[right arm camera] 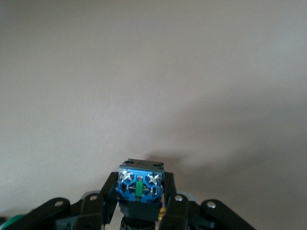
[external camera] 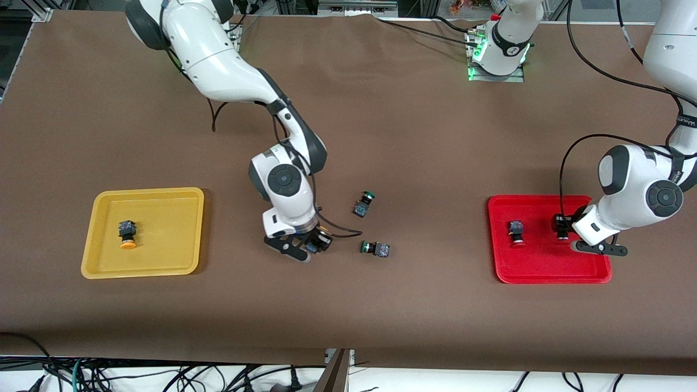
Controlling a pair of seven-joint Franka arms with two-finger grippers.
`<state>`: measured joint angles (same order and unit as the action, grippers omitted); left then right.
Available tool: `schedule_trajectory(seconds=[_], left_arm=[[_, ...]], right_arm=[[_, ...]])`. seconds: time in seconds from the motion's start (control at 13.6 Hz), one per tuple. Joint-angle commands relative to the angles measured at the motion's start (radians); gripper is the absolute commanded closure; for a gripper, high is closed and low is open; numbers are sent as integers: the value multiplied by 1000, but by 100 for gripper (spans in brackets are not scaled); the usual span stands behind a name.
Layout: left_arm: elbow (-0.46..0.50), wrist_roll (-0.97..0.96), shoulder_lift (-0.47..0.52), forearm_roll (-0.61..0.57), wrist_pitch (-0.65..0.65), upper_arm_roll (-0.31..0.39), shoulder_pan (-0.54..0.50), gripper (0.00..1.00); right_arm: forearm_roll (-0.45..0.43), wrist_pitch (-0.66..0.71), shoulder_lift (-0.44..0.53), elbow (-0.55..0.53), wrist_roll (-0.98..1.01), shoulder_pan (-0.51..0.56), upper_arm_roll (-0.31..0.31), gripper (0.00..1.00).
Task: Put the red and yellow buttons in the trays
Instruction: 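Release the red button in the tray while the right gripper lifts yellow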
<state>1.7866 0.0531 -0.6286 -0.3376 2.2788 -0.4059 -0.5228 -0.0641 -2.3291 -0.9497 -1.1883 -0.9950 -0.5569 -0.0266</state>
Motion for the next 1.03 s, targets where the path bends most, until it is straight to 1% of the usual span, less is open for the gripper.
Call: schedule_trajectory(seconds=[0.0,0.15,0.37,0.52,0.59,0.66,0.74,0.81,0.89,0.96], left_arm=[[-6,-24,15,-20,5,-5,-2,0],[-30,-25,32,-20,-7,-10,0,0],[-33,-44,78,-12,-16,-13,-2,0],[-35,-100,124,-8,-16,-13,-2,0],[-33,-102,160,-1,-25,-19,-2,0],[-36,-96,187,3,-75,-36,-11,0],[-53,-91,208,32,-125,-51,-16,0],[-93,-90,234,76,-180,-59,-16,0],[-134,-90,248,110,-256,-70,-16,0],[-185,-88,263,120,-336,-83,-16,0]], right_arm=[[18,146,84,-10,197,92,25,100],[62,198,106,-11,345,153,25,100],[66,321,138,-22,537,221,17,100],[60,417,158,-33,646,273,16,100],[50,428,169,-51,712,293,1,100],[52,427,189,-83,783,304,-27,100],[53,429,201,-105,843,307,-54,100],[59,429,209,-125,889,313,-81,100],[63,427,213,-143,936,325,-91,100],[67,425,215,-152,975,356,-92,100]])
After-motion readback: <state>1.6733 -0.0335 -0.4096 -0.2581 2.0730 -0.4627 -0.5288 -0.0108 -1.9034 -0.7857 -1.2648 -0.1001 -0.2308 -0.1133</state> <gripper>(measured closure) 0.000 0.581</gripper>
